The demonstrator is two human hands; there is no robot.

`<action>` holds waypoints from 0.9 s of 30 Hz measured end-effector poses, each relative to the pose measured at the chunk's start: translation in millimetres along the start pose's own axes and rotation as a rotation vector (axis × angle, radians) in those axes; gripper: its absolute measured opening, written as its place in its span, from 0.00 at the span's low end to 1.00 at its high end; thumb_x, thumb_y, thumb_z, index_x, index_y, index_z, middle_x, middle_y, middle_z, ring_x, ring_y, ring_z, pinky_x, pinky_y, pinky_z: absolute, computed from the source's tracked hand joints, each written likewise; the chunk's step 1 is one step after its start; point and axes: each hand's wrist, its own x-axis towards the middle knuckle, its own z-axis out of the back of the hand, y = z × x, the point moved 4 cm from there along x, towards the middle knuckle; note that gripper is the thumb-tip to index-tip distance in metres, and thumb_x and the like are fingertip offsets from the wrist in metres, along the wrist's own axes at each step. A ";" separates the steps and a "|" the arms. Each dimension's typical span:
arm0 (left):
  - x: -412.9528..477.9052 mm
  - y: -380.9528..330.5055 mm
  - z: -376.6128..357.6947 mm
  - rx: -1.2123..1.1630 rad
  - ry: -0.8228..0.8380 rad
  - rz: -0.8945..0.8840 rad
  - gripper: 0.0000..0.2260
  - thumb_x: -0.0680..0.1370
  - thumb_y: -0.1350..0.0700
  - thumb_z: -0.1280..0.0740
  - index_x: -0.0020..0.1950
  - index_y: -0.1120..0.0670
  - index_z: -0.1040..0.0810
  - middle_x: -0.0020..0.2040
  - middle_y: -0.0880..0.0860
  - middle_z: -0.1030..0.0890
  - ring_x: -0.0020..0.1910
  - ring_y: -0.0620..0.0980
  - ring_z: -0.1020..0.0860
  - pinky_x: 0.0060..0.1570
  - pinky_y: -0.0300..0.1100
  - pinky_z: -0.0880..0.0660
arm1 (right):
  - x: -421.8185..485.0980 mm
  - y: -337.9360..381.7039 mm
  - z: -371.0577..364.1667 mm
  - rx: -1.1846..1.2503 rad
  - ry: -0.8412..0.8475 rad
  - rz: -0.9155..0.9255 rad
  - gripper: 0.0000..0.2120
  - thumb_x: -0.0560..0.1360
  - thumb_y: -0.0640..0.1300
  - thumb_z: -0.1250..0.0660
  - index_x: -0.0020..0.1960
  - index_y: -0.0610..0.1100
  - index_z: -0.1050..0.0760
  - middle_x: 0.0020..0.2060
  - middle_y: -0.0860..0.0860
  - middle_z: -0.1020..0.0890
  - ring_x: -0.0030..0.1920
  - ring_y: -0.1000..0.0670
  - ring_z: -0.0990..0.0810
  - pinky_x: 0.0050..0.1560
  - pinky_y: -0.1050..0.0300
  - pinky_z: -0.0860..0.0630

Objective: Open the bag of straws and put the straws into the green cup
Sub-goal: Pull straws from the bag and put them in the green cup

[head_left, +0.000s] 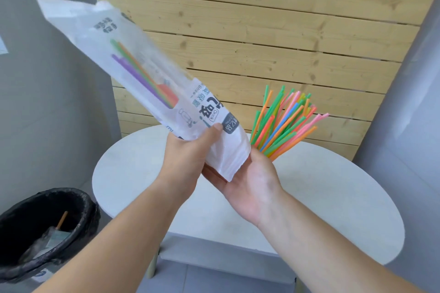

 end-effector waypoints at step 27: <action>11.3 -2.3 14.7 -0.161 0.015 0.036 0.13 0.80 0.61 0.30 0.64 0.56 0.20 0.52 0.51 0.14 0.53 0.51 0.15 0.46 0.44 0.18 | 2.8 6.0 9.7 -0.187 -0.040 0.089 0.06 0.78 0.43 0.29 0.47 0.39 0.22 0.28 0.48 0.20 0.25 0.53 0.22 0.25 0.62 0.24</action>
